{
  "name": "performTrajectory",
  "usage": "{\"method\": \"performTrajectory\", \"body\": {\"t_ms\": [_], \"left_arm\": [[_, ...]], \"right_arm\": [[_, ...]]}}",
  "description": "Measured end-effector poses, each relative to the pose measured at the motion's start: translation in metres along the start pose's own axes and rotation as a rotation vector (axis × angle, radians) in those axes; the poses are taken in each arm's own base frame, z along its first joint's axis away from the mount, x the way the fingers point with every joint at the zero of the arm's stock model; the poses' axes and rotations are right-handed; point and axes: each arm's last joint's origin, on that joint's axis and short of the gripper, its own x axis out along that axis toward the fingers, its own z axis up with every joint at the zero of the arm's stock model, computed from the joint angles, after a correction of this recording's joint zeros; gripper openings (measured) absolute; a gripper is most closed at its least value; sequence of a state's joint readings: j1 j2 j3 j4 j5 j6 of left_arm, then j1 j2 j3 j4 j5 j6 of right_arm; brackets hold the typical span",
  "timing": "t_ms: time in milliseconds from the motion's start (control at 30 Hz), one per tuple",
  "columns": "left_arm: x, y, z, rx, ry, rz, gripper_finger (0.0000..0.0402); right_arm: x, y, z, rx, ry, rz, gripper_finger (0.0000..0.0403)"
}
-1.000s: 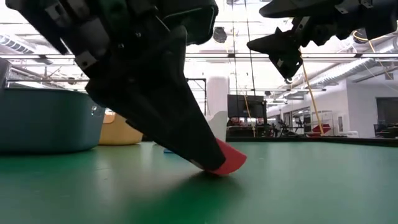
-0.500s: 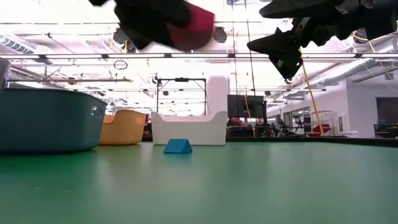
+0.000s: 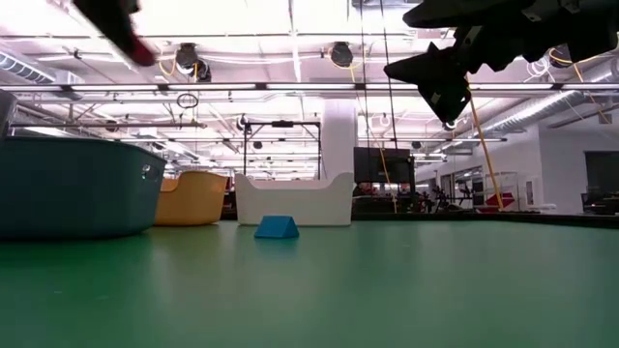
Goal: Sort & place blocks by color
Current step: Put the red block into the grey bin, then put the blue block into the yellow bin
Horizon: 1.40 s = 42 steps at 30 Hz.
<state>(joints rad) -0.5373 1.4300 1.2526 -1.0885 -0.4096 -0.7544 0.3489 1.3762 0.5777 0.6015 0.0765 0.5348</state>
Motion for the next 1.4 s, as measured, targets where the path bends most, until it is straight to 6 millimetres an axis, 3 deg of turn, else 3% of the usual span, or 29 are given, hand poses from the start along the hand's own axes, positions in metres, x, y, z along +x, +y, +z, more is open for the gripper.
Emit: {"method": "performTrajectory", "body": {"t_ms": [200, 333, 500, 633, 833, 1167, 1400], "left_arm": [[-0.007, 0.026, -0.022, -0.176, 0.131, 0.18, 0.0143], [0.015, 0.033, -0.044, -0.288, 0.167, 0.241, 0.0151], [0.05, 0.036, -0.069, -0.392, 0.134, 0.178, 0.0141], [0.066, 0.041, -0.08, -0.491, 0.081, 0.1, 0.0147], [0.07, 0.046, -0.079, -0.619, 0.088, -0.054, 0.015], [0.073, 0.064, -0.074, -0.868, 0.204, -0.024, 0.0187], [0.051, 0.088, -0.068, -0.986, 0.089, -0.084, 0.0227]], "right_arm": [[0.0, 0.0, 0.0, 0.0, 0.001, -0.001, 0.021], [0.0, 0.0, 0.0, 0.0, 0.001, 0.0, 0.021], [0.0, 0.0, 0.0, 0.0, 0.0, 0.0, 0.021], [0.0, 0.0, 0.0, 0.0, 0.0, 0.0, 0.021], [0.0, 0.0, 0.0, 0.0, 0.0, 0.0, 0.021], [0.0, 0.0, 0.0, 0.0, 0.0, 0.0, 0.021], [0.0, 0.0, 0.0, 0.0, 0.0, 0.0, 0.021]]}}
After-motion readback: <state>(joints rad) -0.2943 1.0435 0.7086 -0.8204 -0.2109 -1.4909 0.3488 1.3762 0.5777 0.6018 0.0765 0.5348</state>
